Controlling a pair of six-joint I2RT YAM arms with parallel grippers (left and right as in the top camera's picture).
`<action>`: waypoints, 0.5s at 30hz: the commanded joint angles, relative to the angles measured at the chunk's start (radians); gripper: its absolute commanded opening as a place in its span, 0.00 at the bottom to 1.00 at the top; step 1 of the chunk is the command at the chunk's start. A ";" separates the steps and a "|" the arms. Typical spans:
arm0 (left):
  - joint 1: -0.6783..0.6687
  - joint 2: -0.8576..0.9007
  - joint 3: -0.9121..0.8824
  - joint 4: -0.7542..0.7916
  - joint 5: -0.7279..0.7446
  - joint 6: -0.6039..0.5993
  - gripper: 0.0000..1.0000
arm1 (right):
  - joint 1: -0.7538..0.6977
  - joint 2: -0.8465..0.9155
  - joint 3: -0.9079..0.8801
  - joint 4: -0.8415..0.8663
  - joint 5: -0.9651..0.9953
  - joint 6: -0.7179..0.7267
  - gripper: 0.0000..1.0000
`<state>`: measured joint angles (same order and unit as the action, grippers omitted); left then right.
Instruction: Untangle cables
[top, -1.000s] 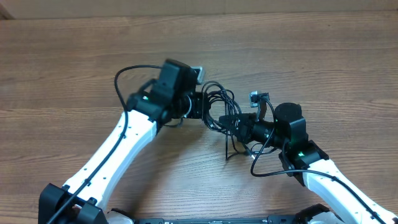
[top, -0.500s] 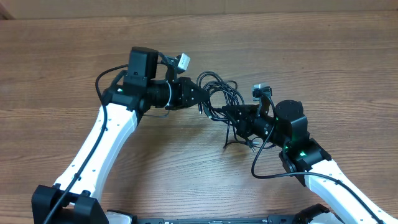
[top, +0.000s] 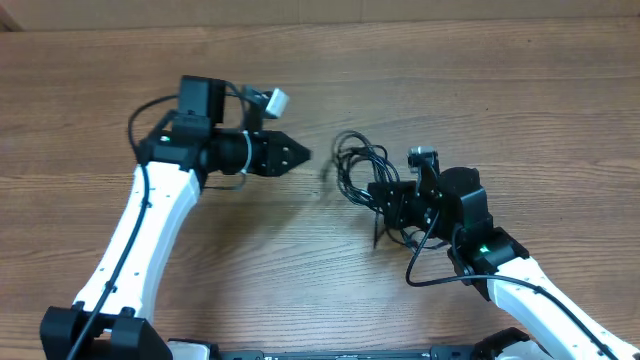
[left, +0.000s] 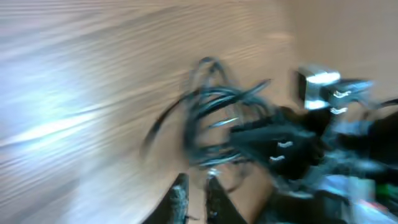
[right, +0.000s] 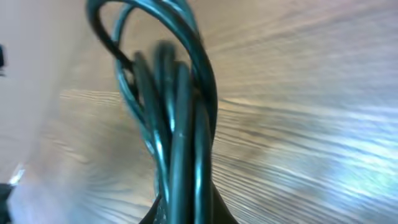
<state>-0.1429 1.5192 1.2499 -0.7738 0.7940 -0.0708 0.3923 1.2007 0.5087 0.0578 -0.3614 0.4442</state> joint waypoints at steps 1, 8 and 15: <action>0.000 -0.021 0.023 -0.037 -0.327 0.116 0.04 | -0.005 -0.005 0.004 0.014 0.037 -0.011 0.04; -0.014 -0.019 0.022 -0.039 -0.240 0.049 0.61 | -0.005 -0.005 0.004 0.069 -0.084 0.000 0.04; -0.055 -0.019 0.021 -0.045 -0.016 0.023 0.82 | -0.005 -0.005 0.004 0.080 -0.060 -0.006 0.04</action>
<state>-0.1772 1.5173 1.2514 -0.8154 0.6544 -0.0383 0.3923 1.2049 0.5026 0.1223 -0.4149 0.4450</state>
